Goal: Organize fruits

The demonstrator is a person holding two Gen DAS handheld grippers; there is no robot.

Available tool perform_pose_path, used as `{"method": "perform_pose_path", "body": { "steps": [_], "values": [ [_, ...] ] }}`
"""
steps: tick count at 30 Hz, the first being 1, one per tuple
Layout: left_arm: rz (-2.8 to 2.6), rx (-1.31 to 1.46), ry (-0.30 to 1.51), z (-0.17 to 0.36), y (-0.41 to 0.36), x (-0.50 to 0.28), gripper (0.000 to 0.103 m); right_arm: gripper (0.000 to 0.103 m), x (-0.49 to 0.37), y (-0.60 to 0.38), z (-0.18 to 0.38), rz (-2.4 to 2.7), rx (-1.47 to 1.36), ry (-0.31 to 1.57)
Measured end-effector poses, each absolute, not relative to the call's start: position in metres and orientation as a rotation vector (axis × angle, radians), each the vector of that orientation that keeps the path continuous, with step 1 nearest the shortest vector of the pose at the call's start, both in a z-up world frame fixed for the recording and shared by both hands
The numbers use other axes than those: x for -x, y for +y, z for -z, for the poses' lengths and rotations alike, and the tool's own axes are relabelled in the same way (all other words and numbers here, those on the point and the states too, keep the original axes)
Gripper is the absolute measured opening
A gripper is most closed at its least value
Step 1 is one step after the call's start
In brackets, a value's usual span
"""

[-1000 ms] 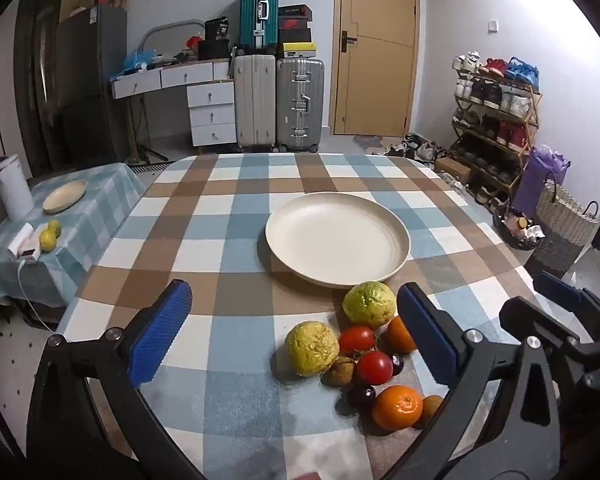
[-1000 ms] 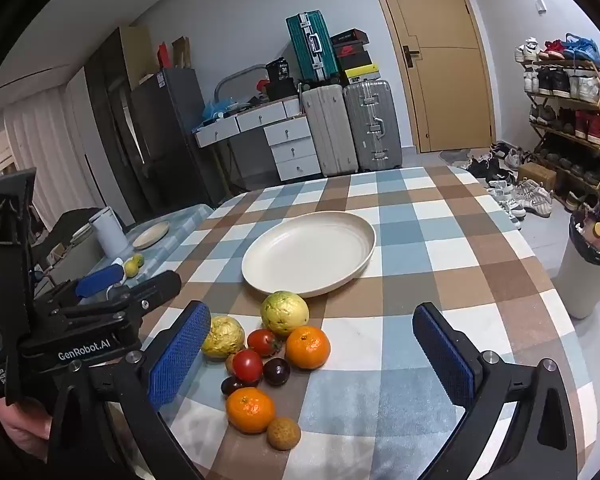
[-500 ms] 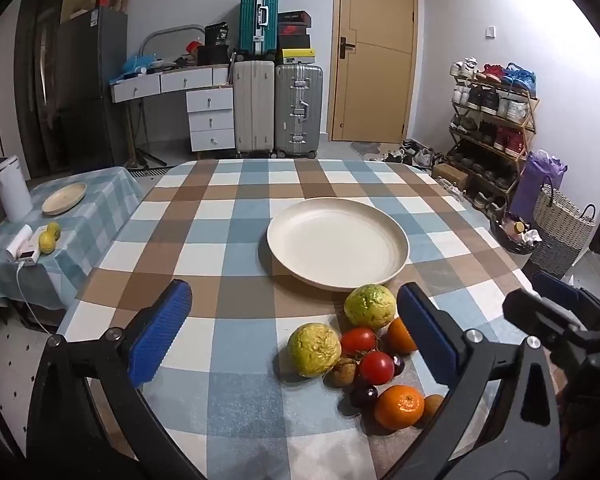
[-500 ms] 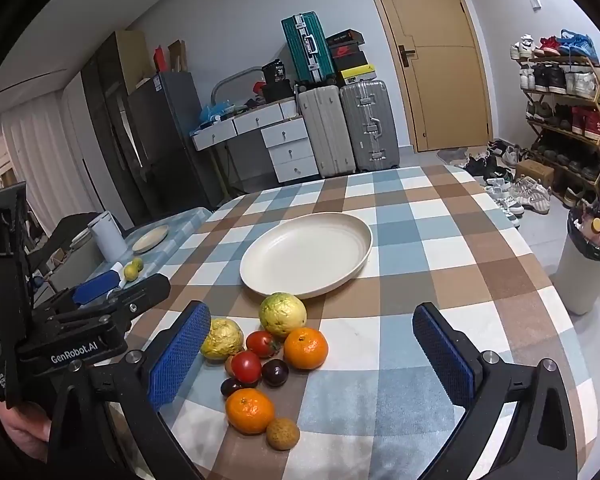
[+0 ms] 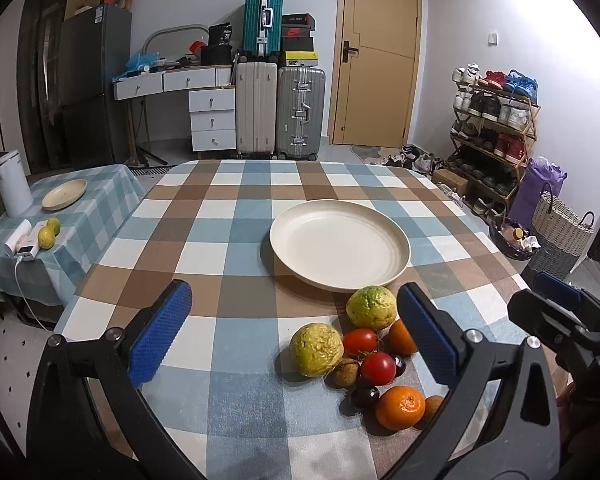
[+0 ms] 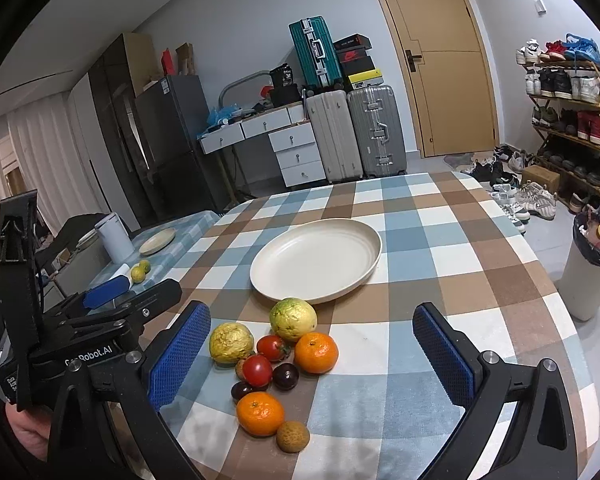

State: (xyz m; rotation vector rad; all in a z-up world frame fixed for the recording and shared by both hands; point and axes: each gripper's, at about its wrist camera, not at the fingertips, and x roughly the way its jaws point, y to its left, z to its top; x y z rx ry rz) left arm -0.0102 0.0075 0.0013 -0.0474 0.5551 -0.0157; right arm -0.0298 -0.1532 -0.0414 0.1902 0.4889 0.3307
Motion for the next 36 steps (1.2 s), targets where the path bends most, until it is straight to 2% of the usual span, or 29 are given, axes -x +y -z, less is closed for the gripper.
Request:
{"method": "perform_pose_path", "body": {
  "steps": [36],
  "values": [
    [0.020,0.123,0.591,0.015,0.014,0.009,0.102,0.103,0.024,-0.145,0.041,-0.349,-0.158,0.492]
  ]
}}
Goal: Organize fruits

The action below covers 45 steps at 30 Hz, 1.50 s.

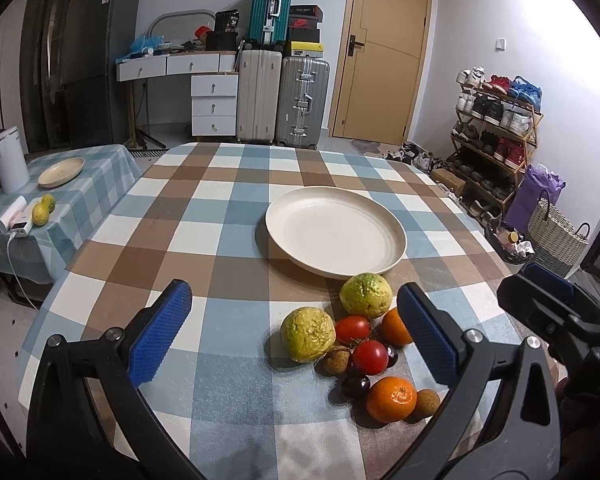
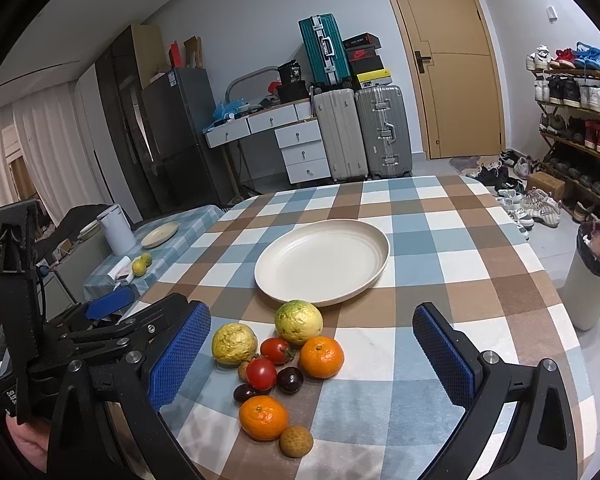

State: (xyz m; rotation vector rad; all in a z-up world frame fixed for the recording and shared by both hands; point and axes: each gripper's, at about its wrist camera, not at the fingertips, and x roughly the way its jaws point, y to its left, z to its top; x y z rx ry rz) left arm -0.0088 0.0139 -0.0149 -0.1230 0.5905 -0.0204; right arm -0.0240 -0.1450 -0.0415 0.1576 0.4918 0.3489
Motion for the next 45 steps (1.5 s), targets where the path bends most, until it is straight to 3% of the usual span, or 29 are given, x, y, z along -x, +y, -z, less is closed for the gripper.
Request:
{"method": "perform_pose_path", "body": {
  "steps": [15,27,32,45],
  "values": [
    [0.044,0.168,0.653,0.037,0.026,-0.014,0.102,0.103,0.017,-0.149,0.046,-0.355,-0.161,0.507],
    [0.165,0.298,0.798,0.087,0.047,-0.062,0.102,0.103,-0.008,-0.156,0.064,-0.335,-0.186,0.551],
    [0.216,0.332,0.836,0.102,0.050,-0.076,0.098,0.103,-0.022,-0.155,0.073,-0.342,-0.199,0.577],
    [0.368,0.434,0.889,0.121,0.053,-0.095,0.043,0.103,-0.046,-0.147,0.083,-0.359,-0.214,0.624]
  ]
}}
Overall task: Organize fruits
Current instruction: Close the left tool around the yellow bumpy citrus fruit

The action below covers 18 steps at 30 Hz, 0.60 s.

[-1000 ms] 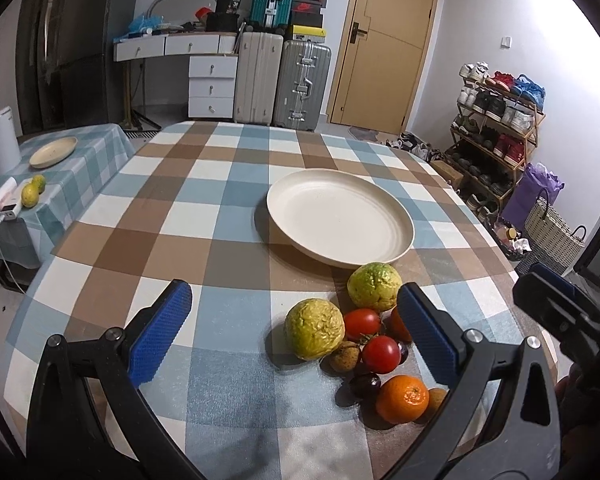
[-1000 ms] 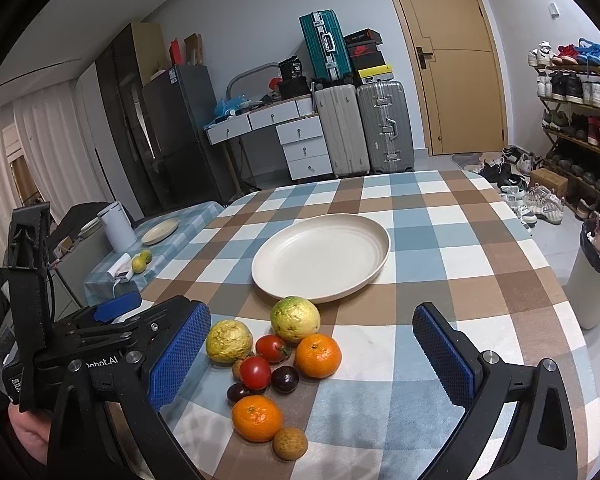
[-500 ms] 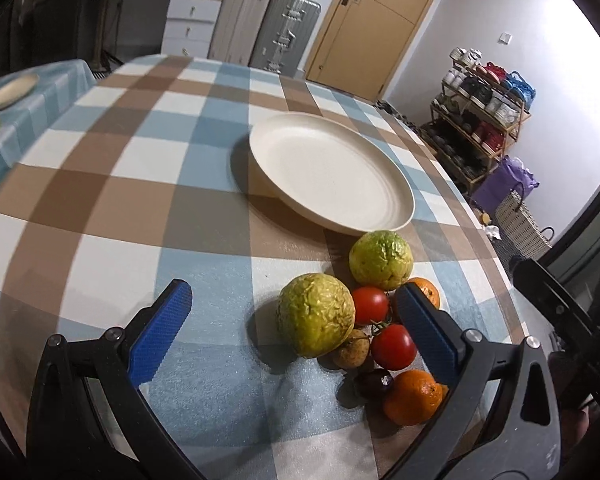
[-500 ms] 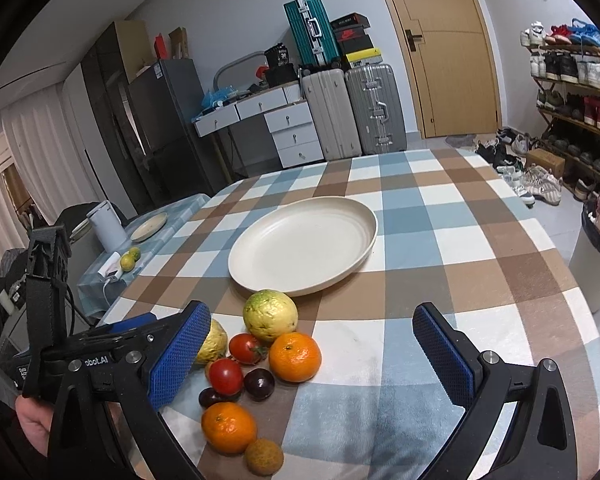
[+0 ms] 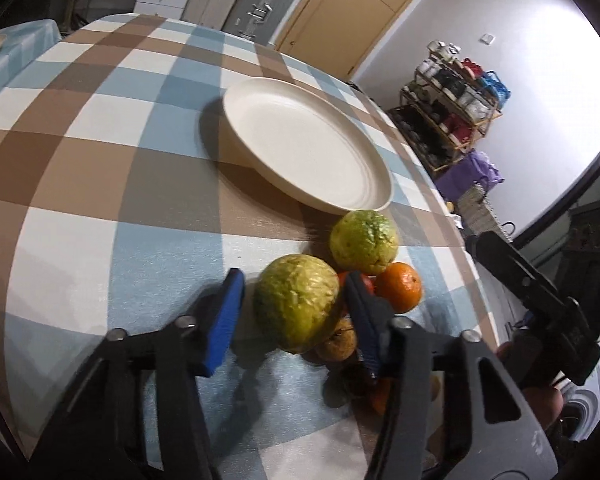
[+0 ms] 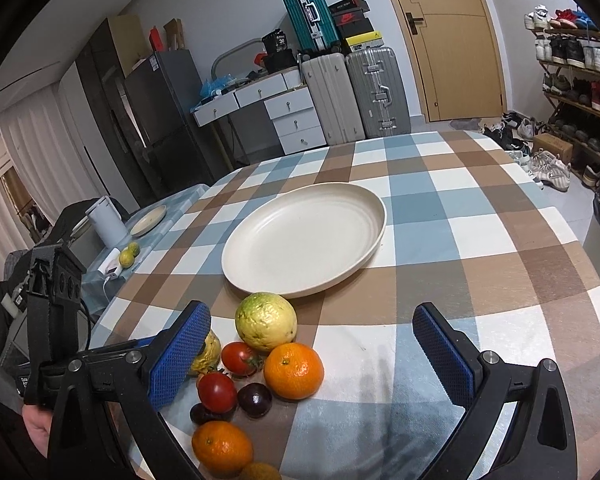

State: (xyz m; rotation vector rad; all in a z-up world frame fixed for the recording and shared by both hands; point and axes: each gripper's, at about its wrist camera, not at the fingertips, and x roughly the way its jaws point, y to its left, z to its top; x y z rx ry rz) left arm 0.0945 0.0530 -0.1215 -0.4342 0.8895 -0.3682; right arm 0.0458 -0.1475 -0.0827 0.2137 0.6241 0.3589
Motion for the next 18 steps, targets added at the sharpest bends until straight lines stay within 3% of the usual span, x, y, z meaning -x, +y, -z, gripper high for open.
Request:
{"method": "perform_pose_path", "body": {
  "steps": [18],
  "values": [
    [0.433,0.549,0.863,0.121,0.079,-0.093,0.042,0.103,-0.061,-0.127,0.084,-0.413,-0.188,0.692]
  ]
}}
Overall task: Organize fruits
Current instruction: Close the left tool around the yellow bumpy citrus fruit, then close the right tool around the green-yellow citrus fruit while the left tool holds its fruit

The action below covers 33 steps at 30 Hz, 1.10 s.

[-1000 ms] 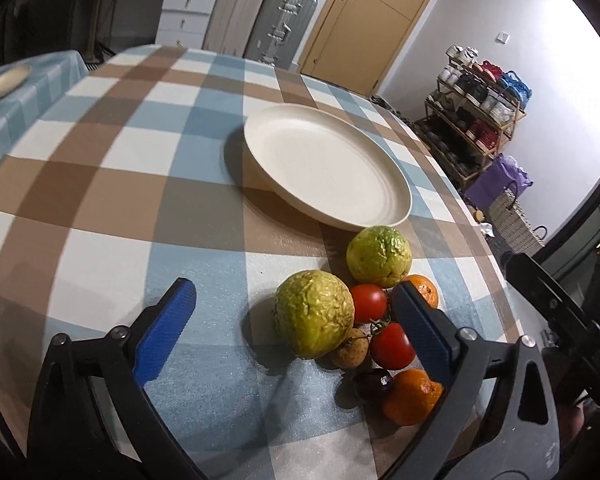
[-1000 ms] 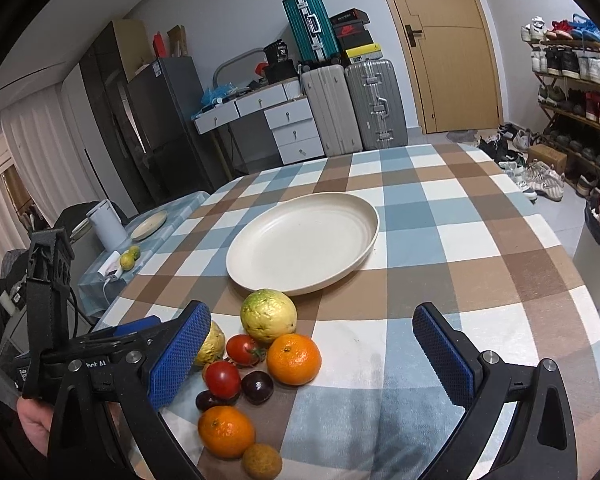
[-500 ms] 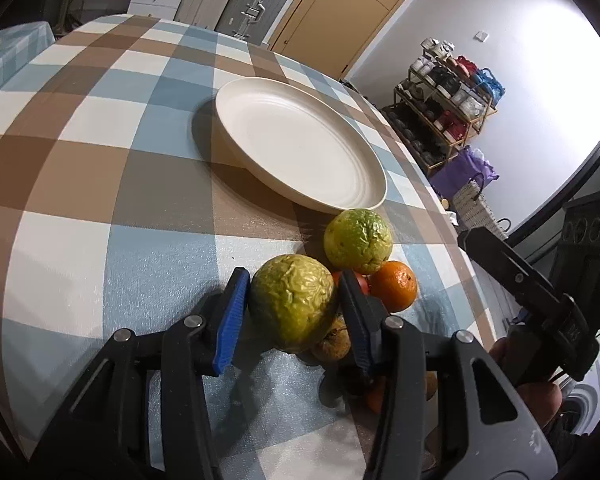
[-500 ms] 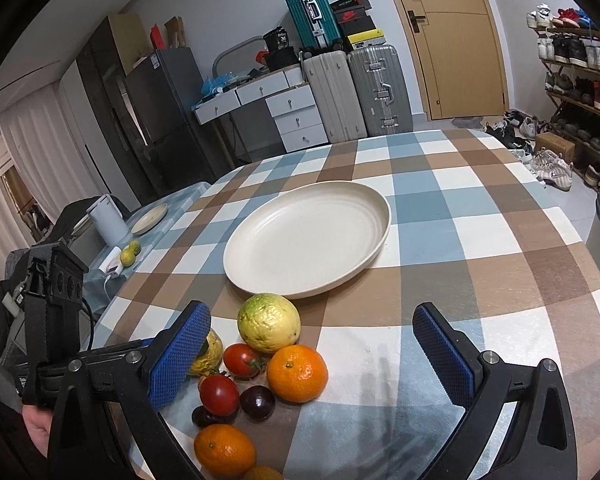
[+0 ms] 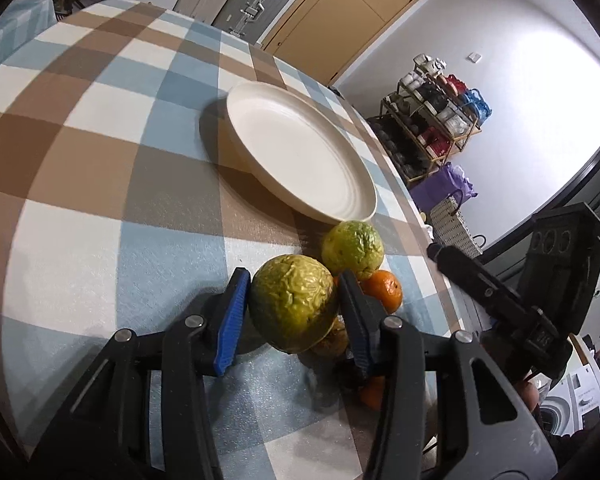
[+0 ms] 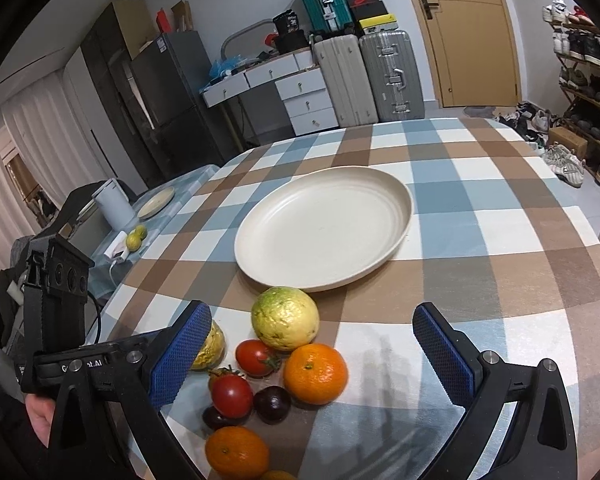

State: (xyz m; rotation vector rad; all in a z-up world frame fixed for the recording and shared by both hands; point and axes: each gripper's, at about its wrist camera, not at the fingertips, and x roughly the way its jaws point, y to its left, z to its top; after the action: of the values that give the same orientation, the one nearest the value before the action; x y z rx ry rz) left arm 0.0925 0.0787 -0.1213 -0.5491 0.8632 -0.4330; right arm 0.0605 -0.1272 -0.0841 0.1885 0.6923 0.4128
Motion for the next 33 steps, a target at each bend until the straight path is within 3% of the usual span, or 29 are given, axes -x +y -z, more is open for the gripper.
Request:
{"method": "perform_pose_path", "body": {
  "steps": [14,20,28,33],
  "values": [
    [0.380,0.574,0.781,0.096,0.117,-0.079,0.042,0.101,-0.096,-0.091,0.100,-0.497,-0.136,0.871],
    [0.365,0.594,0.772,0.096,0.128,-0.075,0.042,0.086,-0.108,-0.084,0.111,-0.493,-0.131,0.928],
    [0.353,0.587,0.775,0.098,0.130,-0.075,0.042,0.052,-0.114,-0.079,0.116,-0.462,-0.106,0.947],
    [0.351,0.572,0.783,0.097,0.125,-0.076,0.042,0.052,-0.113,-0.081,0.117,-0.474,-0.129,0.949]
  ]
}}
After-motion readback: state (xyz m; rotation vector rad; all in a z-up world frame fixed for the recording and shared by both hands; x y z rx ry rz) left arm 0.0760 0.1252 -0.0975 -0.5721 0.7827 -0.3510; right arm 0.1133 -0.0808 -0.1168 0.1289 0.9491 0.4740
